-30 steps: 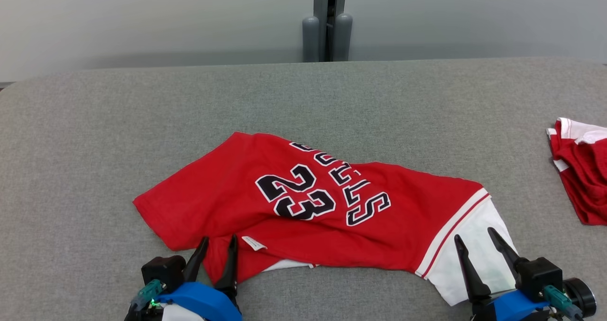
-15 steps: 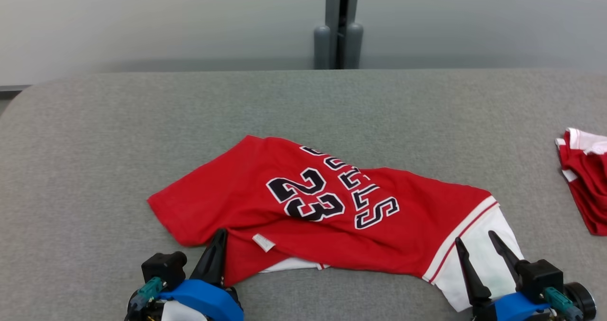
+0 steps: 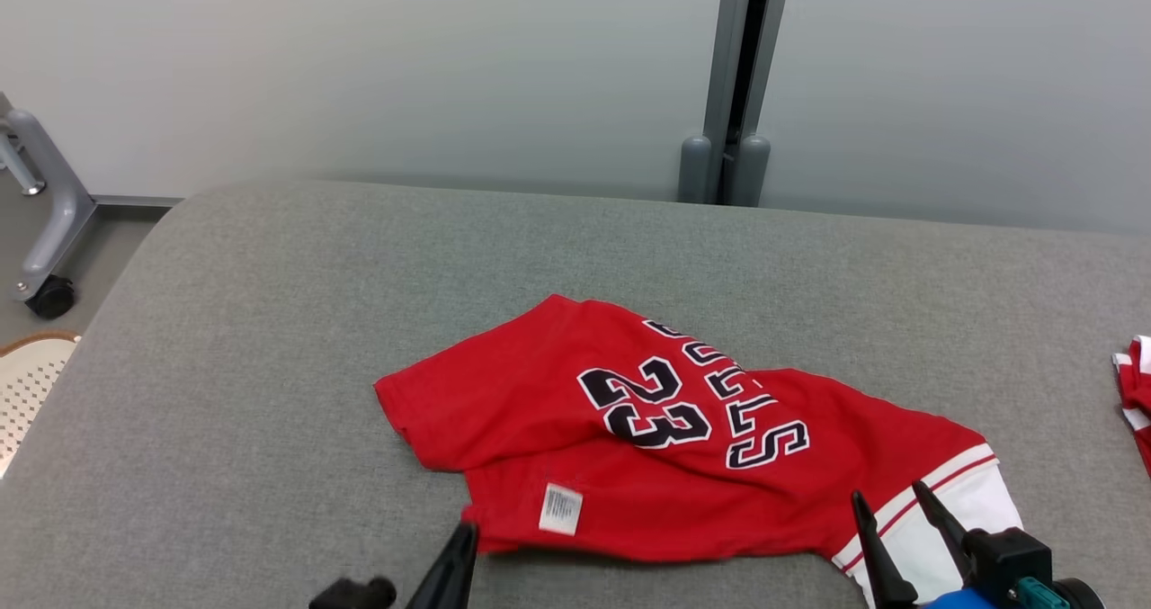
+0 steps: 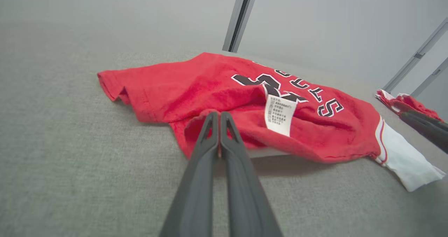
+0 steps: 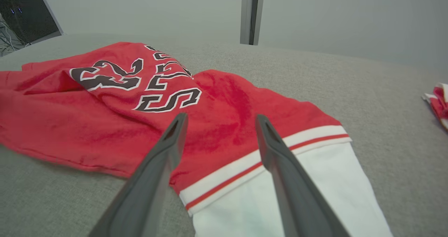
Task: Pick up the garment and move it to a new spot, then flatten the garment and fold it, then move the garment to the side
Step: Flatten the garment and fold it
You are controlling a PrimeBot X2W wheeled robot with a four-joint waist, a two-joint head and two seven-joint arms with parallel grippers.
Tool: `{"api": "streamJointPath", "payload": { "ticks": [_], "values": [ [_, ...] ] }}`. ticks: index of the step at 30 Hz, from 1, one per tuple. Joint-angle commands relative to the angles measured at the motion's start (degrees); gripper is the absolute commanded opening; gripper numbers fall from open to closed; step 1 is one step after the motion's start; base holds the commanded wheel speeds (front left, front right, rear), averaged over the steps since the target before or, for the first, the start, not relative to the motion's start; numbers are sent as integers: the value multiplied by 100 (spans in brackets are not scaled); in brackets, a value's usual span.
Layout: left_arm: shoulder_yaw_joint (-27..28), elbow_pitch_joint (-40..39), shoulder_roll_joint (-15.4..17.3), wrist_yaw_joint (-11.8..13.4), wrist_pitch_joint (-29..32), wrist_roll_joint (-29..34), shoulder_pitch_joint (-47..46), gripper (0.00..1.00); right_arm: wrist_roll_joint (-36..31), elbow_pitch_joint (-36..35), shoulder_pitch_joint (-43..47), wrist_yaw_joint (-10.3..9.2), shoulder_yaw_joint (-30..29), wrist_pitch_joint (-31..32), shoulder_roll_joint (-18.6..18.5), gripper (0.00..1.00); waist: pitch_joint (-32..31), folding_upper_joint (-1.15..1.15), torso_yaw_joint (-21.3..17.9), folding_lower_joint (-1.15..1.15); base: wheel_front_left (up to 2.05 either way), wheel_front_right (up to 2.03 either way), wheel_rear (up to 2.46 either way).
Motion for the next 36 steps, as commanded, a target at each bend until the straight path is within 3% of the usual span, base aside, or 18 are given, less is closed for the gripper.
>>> {"api": "streamJointPath", "payload": {
  "ticks": [1,7,15,20,29,36],
  "values": [
    [-30,129,47,-6,0,-18,171,100,36,29,39,-2,10,-18,4,100,-20,0,14,1,0,0,0],
    [266,533,-90,-6,-3,22,402,100,67,23,45,-2,52,-18,-43,100,-21,0,-19,1,0,0,0],
    [1010,312,-309,19,-6,624,-112,100,35,-8,-115,-2,112,-18,-58,100,155,0,-163,1,0,0,0],
    [1181,1168,-375,12,-6,569,-778,100,27,35,-239,-2,200,-18,-39,100,311,0,-323,1,0,0,0],
    [967,2564,-393,-2,37,360,-1672,100,11,71,-407,-2,226,-18,-57,100,613,0,-568,1,0,0,0],
    [413,2968,-433,-5,132,36,-1834,100,-28,44,-447,-2,197,-18,-15,100,730,0,-591,1,0,0,0]
  ]
}}
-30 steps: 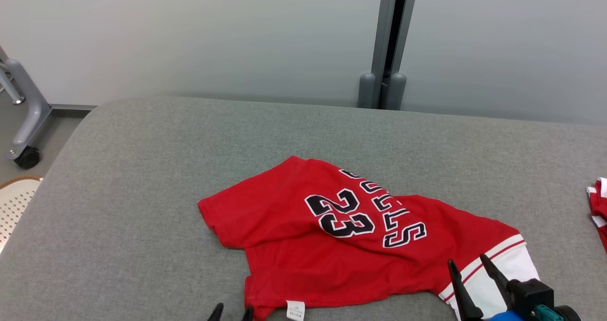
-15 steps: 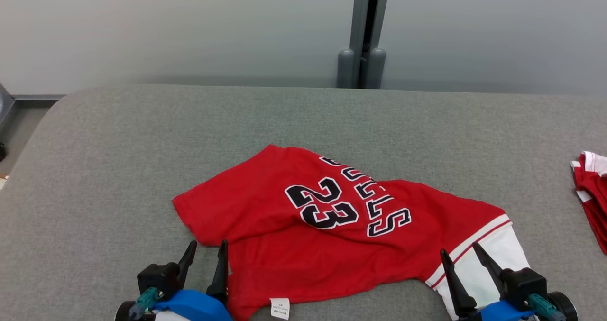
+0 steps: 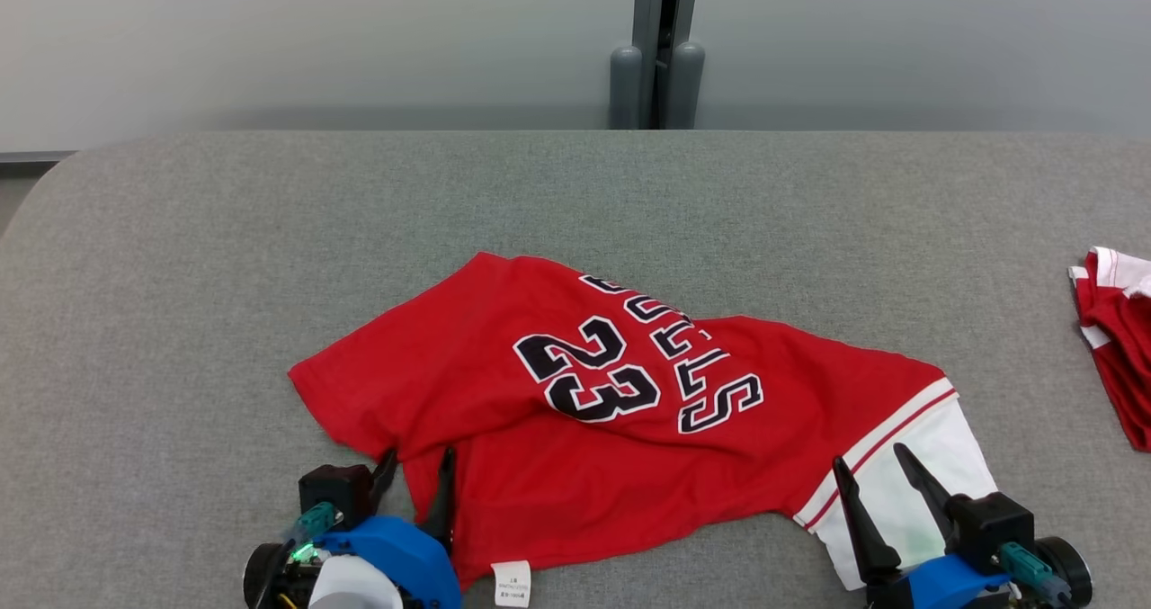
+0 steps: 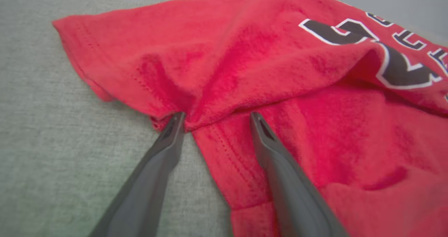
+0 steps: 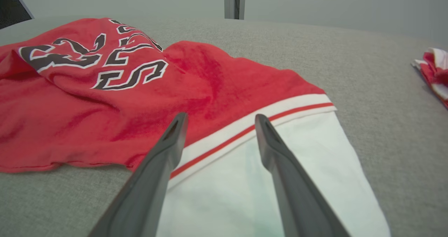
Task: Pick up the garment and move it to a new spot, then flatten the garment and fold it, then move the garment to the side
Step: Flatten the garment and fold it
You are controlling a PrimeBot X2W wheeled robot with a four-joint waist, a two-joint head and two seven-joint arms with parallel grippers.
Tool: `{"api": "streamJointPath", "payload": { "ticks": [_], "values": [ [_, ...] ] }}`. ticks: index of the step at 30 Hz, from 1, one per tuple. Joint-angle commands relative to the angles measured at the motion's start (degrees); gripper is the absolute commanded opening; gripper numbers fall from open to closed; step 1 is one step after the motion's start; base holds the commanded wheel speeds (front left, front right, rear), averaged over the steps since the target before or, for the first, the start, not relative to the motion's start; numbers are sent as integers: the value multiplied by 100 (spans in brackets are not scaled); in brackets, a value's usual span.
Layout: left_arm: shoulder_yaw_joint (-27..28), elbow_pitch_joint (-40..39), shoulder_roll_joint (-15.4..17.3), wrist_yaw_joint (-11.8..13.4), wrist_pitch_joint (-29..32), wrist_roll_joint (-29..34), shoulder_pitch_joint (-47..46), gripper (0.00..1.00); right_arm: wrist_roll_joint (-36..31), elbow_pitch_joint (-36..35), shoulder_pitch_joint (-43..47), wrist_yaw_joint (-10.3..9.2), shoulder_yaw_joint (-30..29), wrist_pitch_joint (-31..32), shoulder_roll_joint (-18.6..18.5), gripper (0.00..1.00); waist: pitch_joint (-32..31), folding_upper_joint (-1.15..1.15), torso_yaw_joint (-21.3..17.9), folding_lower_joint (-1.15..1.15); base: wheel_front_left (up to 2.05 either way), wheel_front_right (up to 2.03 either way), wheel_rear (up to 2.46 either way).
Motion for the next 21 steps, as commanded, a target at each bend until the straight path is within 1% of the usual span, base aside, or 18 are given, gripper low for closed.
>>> {"api": "streamJointPath", "payload": {
  "ticks": [1,2,3,4,5,7,13,21],
  "values": [
    [-145,98,-22,-9,83,-27,-33,100,-30,-12,-91,-2,-6,-18,23,100,15,0,6,0,0,0,0],
    [-238,141,-1,-9,96,-80,-61,100,-41,-11,-100,-2,-1,-18,32,100,23,0,8,0,0,0,0],
    [-328,189,20,-9,120,-95,-88,51,-47,-2,-115,-2,7,-18,40,100,26,0,11,0,0,0,0],
    [-426,240,29,-10,146,-123,-114,6,-43,7,-133,-2,19,-18,47,100,30,0,15,0,0,0,0],
    [-484,277,36,-10,149,-170,-147,0,-45,14,-143,-2,35,-18,52,100,33,0,18,0,0,0,0],
    [-639,344,92,-11,191,-219,-222,0,-37,29,-152,-2,53,-18,54,100,34,0,25,0,0,0,0],
    [-814,412,280,-9,126,-306,-639,0,-7,33,-194,-2,81,-18,68,100,11,0,54,0,0,0,0],
    [-791,149,486,5,-19,-260,-1185,0,8,-16,-68,-2,44,-18,112,100,-97,0,69,0,0,0,0]
  ]
}}
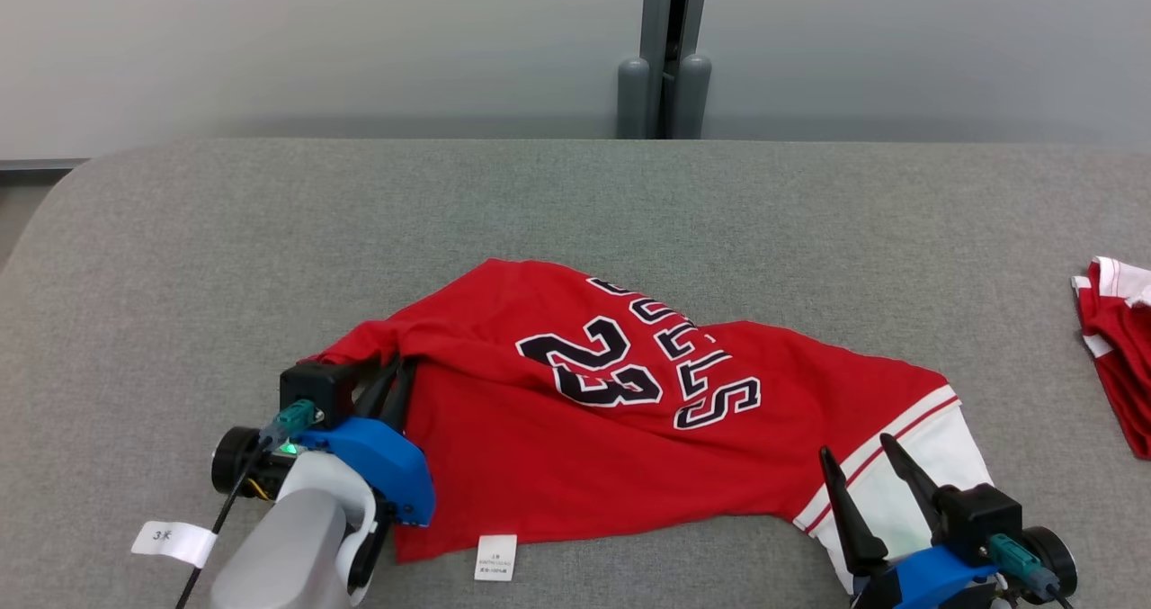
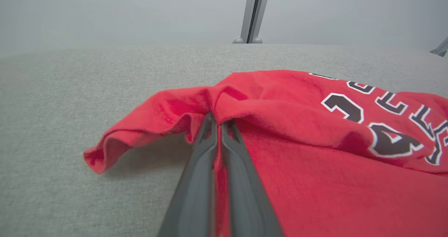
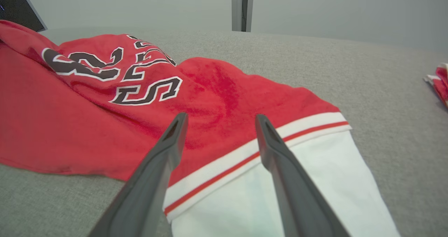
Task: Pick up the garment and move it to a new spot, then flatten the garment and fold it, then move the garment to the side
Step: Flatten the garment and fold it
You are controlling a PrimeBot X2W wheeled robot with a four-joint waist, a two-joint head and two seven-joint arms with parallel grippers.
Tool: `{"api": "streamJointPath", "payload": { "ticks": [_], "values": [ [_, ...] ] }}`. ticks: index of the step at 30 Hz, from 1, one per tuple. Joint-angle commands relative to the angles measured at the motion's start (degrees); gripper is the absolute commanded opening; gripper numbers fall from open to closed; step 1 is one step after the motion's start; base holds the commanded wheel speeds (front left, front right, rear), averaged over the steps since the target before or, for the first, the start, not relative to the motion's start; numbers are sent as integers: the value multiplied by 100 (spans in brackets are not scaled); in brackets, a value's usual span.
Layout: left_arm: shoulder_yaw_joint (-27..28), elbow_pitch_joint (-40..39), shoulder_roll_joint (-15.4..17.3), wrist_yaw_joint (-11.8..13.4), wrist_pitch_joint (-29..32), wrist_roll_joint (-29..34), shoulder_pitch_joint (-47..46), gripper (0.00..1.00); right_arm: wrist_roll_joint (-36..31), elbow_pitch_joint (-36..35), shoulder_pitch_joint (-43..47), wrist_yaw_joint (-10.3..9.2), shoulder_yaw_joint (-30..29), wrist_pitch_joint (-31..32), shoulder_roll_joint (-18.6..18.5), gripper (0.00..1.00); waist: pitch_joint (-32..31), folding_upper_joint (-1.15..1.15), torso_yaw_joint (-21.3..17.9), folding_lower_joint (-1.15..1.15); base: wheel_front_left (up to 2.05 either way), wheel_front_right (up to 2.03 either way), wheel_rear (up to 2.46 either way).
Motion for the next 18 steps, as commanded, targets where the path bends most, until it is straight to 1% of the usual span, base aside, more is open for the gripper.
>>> {"api": "streamJointPath", "payload": {
  "ticks": [1,5,13,16,17,18],
  "values": [
    [8,-16,74,24,-46,58,-155,0,12,-31,41,-2,4,-18,16,100,3,0,-15,0,0,0,0],
    [62,55,210,106,-44,75,-426,0,-11,-98,-76,-2,39,-18,45,100,126,0,-100,0,0,0,0],
    [229,499,496,202,-56,41,-1070,0,-63,-322,-386,-2,66,-18,127,100,573,0,-398,0,0,0,0],
    [287,633,552,261,-80,70,-1219,0,-87,-381,-454,-2,59,-18,178,100,661,0,-480,0,0,0,0],
    [304,656,556,308,-87,87,-1253,14,-96,-395,-469,-2,45,-18,193,100,673,0,-491,0,0,0,0],
    [325,655,564,341,-93,101,-1279,94,-88,-407,-476,-2,30,-18,206,100,680,0,-500,0,0,0,0]
  ]
}}
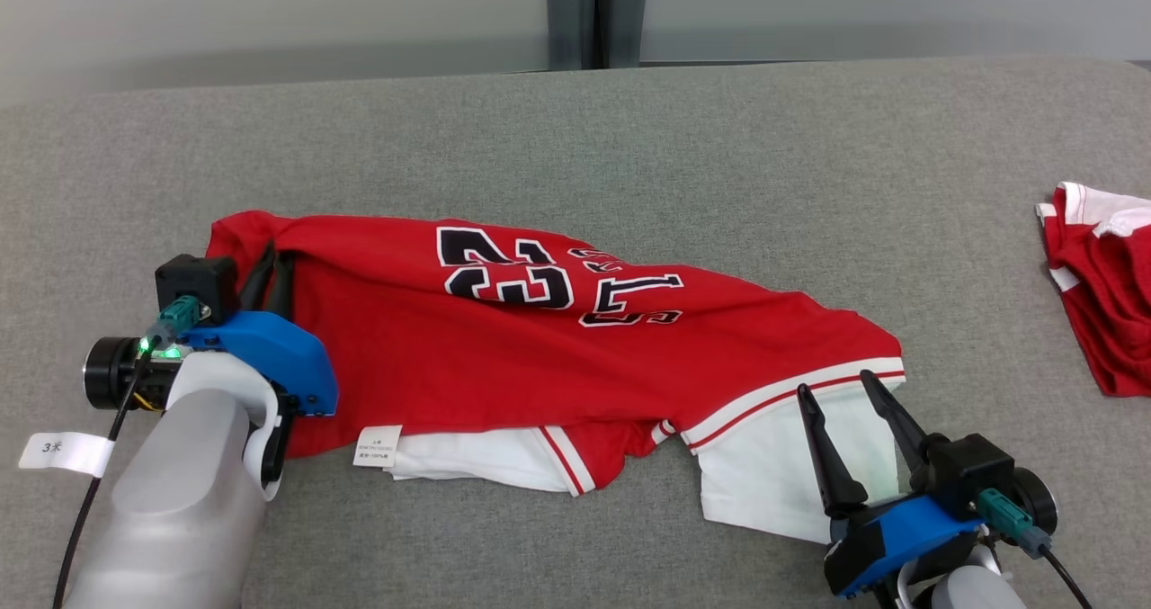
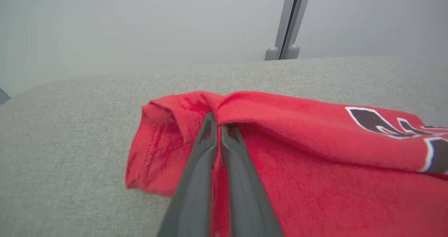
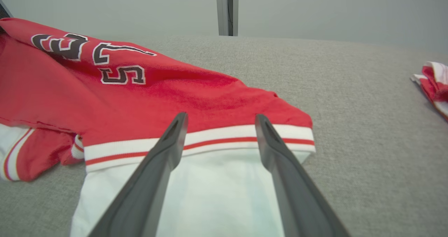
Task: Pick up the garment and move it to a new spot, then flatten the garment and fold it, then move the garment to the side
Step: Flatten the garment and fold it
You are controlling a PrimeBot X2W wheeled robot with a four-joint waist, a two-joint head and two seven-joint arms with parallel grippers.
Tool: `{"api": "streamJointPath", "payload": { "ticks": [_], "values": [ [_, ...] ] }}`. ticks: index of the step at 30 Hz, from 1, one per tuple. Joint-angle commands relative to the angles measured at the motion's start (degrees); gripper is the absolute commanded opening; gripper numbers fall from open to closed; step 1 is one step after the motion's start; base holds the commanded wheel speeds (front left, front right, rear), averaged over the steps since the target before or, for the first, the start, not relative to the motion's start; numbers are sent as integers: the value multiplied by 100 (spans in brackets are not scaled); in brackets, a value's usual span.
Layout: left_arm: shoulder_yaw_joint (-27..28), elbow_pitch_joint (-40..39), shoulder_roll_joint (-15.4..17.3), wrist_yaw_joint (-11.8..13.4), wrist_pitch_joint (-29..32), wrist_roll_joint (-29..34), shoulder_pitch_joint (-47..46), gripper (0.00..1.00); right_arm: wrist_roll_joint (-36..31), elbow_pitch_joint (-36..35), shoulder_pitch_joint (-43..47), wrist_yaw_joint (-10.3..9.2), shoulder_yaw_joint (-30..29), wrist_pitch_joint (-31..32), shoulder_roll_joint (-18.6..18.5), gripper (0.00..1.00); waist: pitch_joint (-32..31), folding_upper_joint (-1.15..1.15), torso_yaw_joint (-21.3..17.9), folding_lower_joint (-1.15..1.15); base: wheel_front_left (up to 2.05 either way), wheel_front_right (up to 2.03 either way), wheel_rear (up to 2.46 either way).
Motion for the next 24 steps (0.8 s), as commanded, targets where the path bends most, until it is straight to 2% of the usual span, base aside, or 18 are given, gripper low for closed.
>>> {"api": "streamJointPath", "payload": {
  "ticks": [1,5,9,16,24],
  "values": [
    [52,-58,38,72,-39,46,-82,100,-16,-37,-98,-2,-29,-18,25,100,-1,0,-9,0,0,0,0],
    [247,-482,27,215,-37,153,314,100,14,-23,-31,-2,-68,-18,70,100,-135,0,18,0,0,0,0],
    [717,-1323,-46,391,-37,252,1049,100,35,-31,90,-2,-76,-18,94,100,-389,0,58,0,0,0,0],
    [1367,-2651,-337,217,-39,694,2589,100,58,-25,305,-2,-141,-18,116,100,-877,0,173,0,0,0,0],
    [1974,-3396,-742,-27,-39,1150,3777,100,186,-37,643,-2,-315,-18,119,100,-1337,0,264,0,0,0,0]
  ]
}}
